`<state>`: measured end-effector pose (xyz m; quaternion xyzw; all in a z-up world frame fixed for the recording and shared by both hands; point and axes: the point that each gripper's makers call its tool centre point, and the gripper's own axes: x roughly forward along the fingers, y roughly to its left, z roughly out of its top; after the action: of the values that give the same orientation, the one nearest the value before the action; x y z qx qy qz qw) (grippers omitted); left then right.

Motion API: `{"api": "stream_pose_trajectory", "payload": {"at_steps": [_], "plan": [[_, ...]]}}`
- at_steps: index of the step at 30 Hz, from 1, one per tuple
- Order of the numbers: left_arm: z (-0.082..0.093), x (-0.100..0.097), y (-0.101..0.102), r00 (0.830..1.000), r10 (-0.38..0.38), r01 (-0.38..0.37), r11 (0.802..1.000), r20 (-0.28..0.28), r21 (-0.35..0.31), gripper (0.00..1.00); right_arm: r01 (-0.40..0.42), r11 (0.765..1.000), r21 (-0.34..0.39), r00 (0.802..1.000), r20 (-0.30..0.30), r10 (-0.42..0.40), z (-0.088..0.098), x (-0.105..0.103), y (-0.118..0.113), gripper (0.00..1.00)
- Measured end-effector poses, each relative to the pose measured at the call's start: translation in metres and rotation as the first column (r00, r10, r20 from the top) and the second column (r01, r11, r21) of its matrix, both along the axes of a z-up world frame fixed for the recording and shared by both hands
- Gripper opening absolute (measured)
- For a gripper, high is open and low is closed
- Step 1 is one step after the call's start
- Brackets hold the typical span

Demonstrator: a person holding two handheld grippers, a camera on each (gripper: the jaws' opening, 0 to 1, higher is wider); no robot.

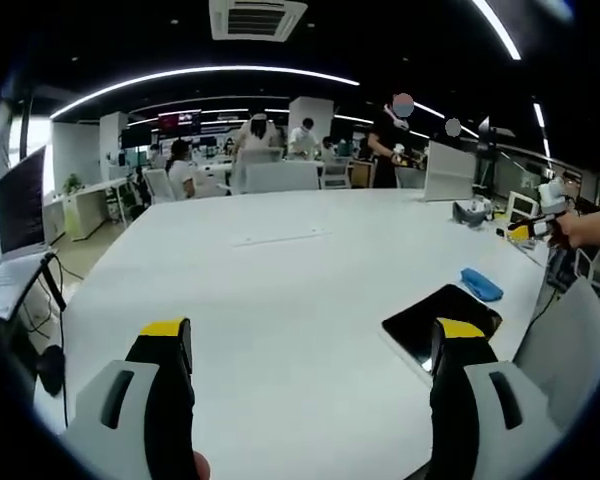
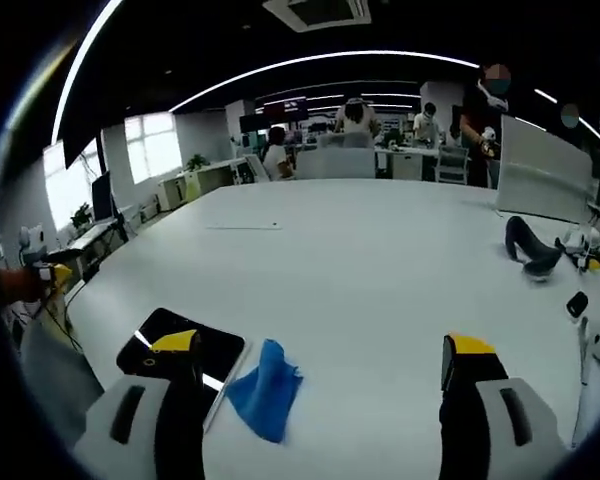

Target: Wipe the mirror surface with the cleaning cloth until all visible marks leave the cleaned area.

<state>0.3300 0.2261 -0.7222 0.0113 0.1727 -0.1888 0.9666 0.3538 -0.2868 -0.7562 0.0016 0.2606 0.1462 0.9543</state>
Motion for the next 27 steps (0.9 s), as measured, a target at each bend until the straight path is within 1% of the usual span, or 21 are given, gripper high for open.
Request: {"api": "stream_pose_trajectory", "payload": {"at_steps": [2, 4, 27], "plan": [[0.0009, -0.0005, -0.0005, 1.0, -0.002, 0.002, 1.0, 0.001, 0.002, 0.99, 0.006, 1.0, 0.001, 1.0, -0.001, -0.006, -0.0017, -0.0033, -0.0004, 0.98], [0.0, -0.0002, 0.0004, 1.0, -0.004, 0.004, 1.0, 0.0, 0.004, 0.99, 0.003, 1.0, -0.006, 1.0, 0.018, -0.003, -0.0001, -0.0044, -0.0009, 0.98], [0.0003, 0.0004, -0.001, 1.0, -0.005, 0.005, 1.0, -0.004, 0.014, 0.99, 0.008, 1.0, 0.005, 1.0, 0.007, -0.008, -0.0052, -0.0068, -0.0012, 0.98]]}}
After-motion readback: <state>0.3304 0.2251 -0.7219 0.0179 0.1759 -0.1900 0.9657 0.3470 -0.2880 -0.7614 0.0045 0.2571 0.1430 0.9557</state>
